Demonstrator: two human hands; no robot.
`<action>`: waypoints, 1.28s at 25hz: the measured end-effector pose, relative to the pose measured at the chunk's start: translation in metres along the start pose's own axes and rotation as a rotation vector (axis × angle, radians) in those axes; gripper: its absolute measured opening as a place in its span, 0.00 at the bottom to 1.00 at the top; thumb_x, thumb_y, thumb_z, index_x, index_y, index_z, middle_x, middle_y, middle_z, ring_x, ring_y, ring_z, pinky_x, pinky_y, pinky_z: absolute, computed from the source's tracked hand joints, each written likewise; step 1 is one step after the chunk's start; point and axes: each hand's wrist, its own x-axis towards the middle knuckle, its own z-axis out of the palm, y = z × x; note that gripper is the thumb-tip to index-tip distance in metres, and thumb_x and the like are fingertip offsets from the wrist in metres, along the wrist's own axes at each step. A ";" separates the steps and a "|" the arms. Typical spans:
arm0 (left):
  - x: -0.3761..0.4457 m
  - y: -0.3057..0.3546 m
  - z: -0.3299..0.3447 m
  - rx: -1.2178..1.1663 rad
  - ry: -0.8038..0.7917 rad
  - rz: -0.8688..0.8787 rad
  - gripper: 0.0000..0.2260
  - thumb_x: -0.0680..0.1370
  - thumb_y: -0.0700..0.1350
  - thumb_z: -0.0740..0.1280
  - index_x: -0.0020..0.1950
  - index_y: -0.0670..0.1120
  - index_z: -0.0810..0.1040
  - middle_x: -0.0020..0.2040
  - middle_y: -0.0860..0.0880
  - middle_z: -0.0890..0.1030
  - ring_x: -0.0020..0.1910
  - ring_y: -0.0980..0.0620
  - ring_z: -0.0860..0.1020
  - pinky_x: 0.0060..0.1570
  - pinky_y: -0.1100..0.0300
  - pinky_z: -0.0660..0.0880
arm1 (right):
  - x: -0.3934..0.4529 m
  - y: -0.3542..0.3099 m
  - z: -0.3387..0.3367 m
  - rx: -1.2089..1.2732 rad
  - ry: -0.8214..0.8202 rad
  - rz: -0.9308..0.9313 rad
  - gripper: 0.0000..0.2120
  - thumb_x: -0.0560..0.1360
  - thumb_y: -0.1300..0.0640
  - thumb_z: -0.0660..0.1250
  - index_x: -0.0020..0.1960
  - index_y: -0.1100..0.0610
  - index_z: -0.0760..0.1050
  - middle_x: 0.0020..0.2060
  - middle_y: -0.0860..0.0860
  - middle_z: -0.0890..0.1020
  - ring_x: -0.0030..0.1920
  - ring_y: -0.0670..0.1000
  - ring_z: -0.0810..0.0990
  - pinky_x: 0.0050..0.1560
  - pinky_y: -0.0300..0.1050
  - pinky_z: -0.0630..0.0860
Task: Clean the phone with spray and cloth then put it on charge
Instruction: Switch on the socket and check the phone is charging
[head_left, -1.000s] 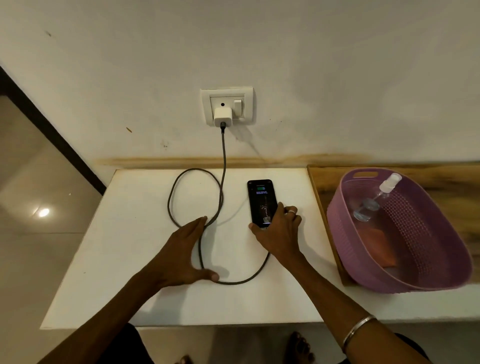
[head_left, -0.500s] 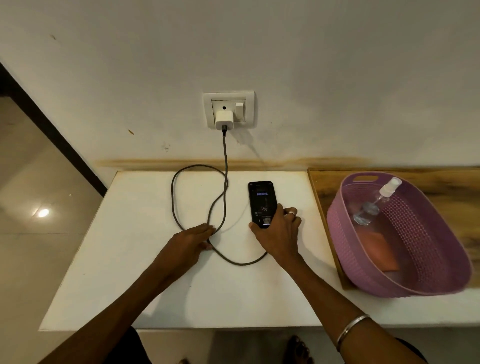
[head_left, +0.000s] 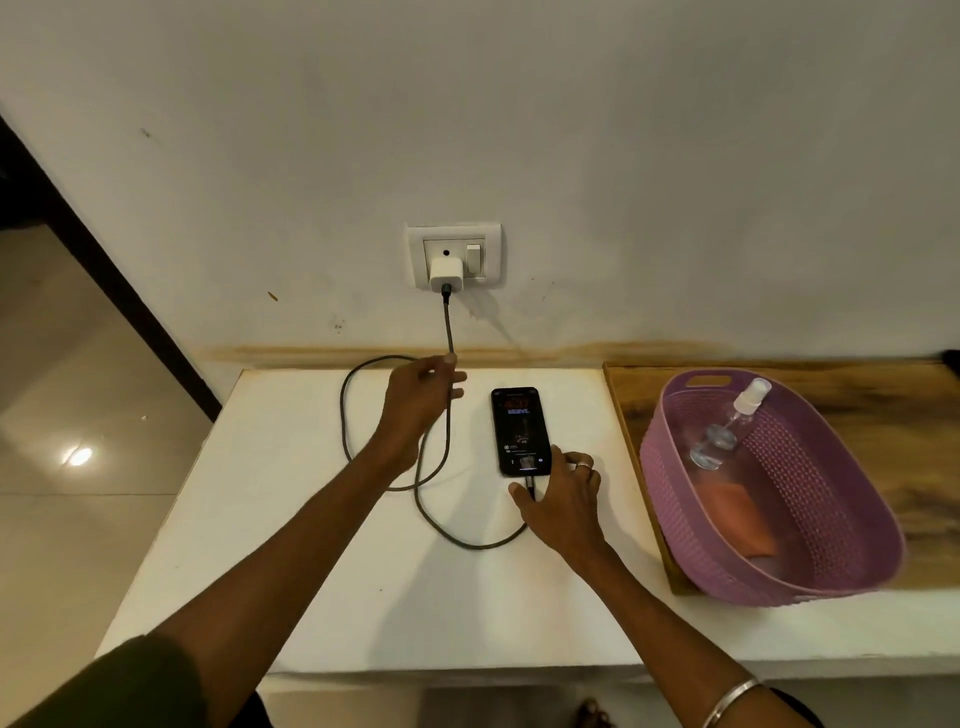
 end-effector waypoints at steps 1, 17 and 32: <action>0.009 0.019 0.006 -0.087 0.022 -0.031 0.14 0.81 0.48 0.65 0.61 0.40 0.79 0.52 0.44 0.85 0.48 0.48 0.84 0.54 0.52 0.80 | 0.000 0.000 0.000 -0.004 -0.001 0.007 0.34 0.70 0.43 0.71 0.70 0.56 0.64 0.68 0.57 0.64 0.67 0.56 0.62 0.65 0.49 0.68; 0.026 0.045 0.002 0.069 0.282 0.059 0.11 0.77 0.40 0.69 0.58 0.37 0.80 0.52 0.41 0.83 0.46 0.47 0.82 0.52 0.57 0.80 | -0.042 -0.029 -0.132 0.233 0.072 -0.169 0.25 0.76 0.46 0.65 0.71 0.43 0.64 0.59 0.42 0.74 0.55 0.38 0.76 0.52 0.31 0.74; -0.078 -0.044 0.004 0.752 -0.039 0.433 0.11 0.76 0.34 0.65 0.46 0.46 0.84 0.45 0.50 0.85 0.40 0.56 0.78 0.45 0.61 0.76 | -0.126 0.059 -0.203 -0.289 -0.012 0.050 0.15 0.79 0.54 0.63 0.65 0.55 0.75 0.56 0.52 0.81 0.55 0.51 0.79 0.58 0.42 0.74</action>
